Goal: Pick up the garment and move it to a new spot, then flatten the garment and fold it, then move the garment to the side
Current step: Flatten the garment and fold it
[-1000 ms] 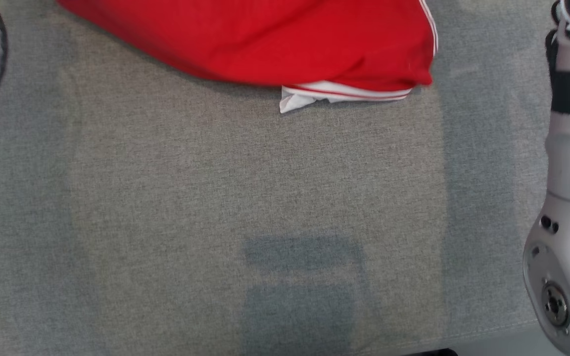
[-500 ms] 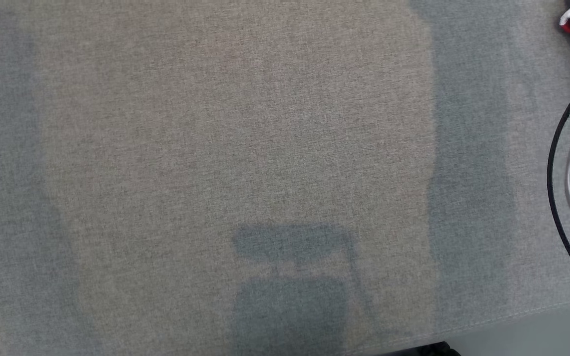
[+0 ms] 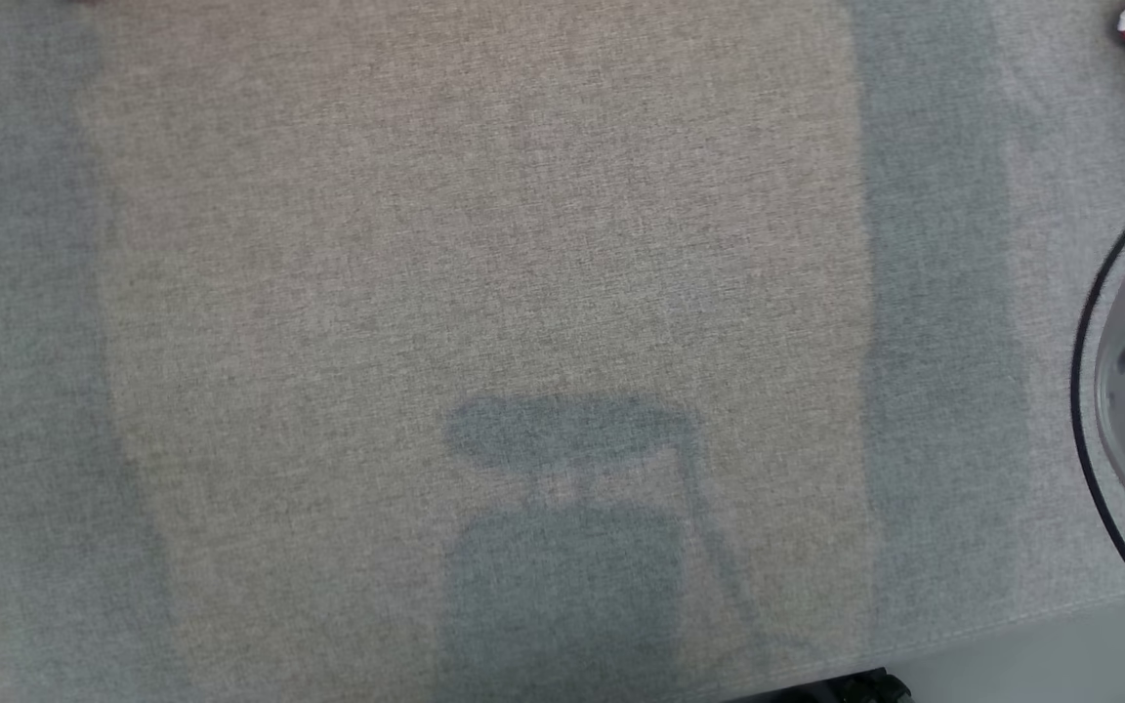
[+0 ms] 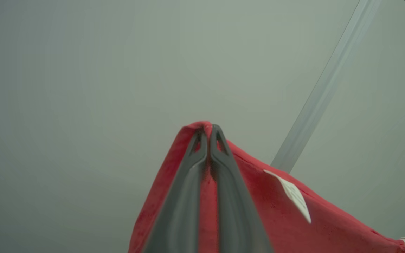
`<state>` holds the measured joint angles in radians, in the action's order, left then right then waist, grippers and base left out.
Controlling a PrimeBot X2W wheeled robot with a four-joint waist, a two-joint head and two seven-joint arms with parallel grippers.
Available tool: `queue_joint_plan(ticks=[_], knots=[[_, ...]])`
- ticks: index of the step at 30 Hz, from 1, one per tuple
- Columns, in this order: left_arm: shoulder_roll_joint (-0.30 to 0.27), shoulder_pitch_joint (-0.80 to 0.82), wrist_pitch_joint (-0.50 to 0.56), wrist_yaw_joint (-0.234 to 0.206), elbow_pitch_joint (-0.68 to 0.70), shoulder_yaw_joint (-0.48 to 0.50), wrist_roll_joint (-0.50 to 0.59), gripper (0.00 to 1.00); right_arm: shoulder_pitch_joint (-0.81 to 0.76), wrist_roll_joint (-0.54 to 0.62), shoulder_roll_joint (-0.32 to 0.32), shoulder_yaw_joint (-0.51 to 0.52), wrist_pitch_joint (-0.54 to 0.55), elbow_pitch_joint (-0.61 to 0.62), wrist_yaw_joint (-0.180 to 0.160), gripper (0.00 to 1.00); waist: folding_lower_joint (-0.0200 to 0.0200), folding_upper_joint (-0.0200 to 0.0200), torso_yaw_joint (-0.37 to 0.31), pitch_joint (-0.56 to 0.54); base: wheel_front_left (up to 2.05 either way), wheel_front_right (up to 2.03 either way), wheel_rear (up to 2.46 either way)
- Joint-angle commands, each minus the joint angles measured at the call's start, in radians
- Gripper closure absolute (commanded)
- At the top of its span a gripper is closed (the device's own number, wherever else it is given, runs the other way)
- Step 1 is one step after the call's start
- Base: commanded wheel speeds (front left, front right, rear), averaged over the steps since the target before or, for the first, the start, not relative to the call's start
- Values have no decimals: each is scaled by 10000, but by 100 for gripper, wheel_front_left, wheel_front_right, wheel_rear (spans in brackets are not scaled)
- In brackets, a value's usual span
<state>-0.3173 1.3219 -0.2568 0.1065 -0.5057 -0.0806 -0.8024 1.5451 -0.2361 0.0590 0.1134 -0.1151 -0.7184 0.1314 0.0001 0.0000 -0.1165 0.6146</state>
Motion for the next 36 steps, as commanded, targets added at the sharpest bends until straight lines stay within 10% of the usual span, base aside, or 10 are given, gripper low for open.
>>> queue_joint_plan(ticks=[1, 13, 21, 36], knots=[[-9, -184, -58, 54, 18, 6, -49, 100, -178, -115, 115, -51, 83, 131, -15, 100, -1, 0, 58, 44, 0, 0, 0], [667, -4773, 197, 237, 750, -420, -1242, 100, -6088, -3072, 1306, -647, 4929, 5208, -8, 100, -1, 0, 802, -1422, 0, 0, 0], [1326, -8007, 351, -294, 1289, -33, -2274, 100, -11160, -3969, 365, 1062, 8116, 9330, -9, 100, -1, 0, 1211, -3071, 0, 0, 0], [2116, -11630, 35, -1039, 1635, 429, -2555, 100, -15136, -4031, -60, 1750, 8453, 9995, -9, 100, -1, 0, 1266, -4753, 0, 0, 0]])
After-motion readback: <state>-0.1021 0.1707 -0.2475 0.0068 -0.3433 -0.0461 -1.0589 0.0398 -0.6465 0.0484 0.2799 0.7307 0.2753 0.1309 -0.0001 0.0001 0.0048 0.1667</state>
